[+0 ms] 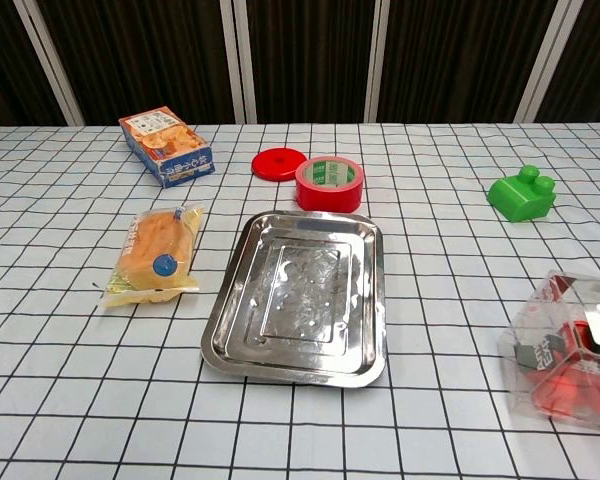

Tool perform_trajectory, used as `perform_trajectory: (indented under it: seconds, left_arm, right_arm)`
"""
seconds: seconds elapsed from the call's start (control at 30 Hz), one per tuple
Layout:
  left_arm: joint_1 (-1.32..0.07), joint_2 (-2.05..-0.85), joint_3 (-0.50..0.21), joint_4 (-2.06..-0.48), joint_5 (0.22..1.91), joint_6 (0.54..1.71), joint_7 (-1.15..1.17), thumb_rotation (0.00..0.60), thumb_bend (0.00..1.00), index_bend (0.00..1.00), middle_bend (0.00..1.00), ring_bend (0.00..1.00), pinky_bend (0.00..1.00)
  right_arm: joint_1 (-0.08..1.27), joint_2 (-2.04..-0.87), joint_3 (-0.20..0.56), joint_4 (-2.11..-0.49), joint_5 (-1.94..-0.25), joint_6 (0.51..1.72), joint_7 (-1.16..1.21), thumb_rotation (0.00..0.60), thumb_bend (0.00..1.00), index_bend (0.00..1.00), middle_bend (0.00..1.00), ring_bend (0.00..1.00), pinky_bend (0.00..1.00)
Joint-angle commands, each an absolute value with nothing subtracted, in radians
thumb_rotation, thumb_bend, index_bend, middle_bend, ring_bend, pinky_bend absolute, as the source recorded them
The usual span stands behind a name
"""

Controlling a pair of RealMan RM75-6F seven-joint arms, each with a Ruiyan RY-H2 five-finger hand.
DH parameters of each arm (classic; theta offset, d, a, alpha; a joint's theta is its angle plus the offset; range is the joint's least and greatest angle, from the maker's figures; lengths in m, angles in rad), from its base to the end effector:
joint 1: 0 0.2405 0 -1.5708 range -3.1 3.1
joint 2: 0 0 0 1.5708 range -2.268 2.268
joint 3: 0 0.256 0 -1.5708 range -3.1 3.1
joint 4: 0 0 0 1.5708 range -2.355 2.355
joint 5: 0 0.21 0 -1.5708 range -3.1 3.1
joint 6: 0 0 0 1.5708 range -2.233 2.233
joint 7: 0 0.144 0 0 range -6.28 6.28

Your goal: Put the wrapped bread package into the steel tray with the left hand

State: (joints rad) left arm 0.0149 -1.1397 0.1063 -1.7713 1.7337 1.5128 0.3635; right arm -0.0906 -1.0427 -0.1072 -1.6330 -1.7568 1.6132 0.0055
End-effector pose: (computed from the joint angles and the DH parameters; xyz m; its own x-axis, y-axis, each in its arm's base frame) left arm -0.2673 0.1149 0.1170 0.5597 0.1088 0.8215 0.8242 -0.1762 -0.5382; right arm -0.3055 -0.0917 0.1633 0.4285 -0.1054 0.8974 -0.9026 -0.0957 0.4198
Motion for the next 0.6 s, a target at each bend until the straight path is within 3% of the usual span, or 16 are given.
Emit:
perform_trajectory:
  seconds: [0.03,0.2,0.6]
  left_arm:
    - [0.015,-1.14,0.106,-1.77,1.733,1.512,0.363,0.6,0.07,0.0,0.0,0.0,0.09]
    - [0.002,-1.155,0.095,-1.757,1.73,1.498,0.365,0.6,0.07,0.0,0.0,0.0,0.09]
    - [-0.221,-1.334,-0.036,-1.561,1.753,1.312,0.365,0.6,0.02,0.0,0.0,0.0,0.02]
  right_arm:
    - [-0.09,-1.043,-0.107,-1.634,-1.758,1.613,0.005,0.6,0.3,0.0,0.0,0.0,0.0]
    - [-0.085,-1.044,-0.107,-1.635,-1.759,1.604,0.003,0.6,0.3,0.0,0.0,0.0,0.0]
    - [-0.057,-1.035,-0.09,-1.639,-1.724,1.565,0.043,0.6,0.3,0.0,0.0,0.0,0.0]
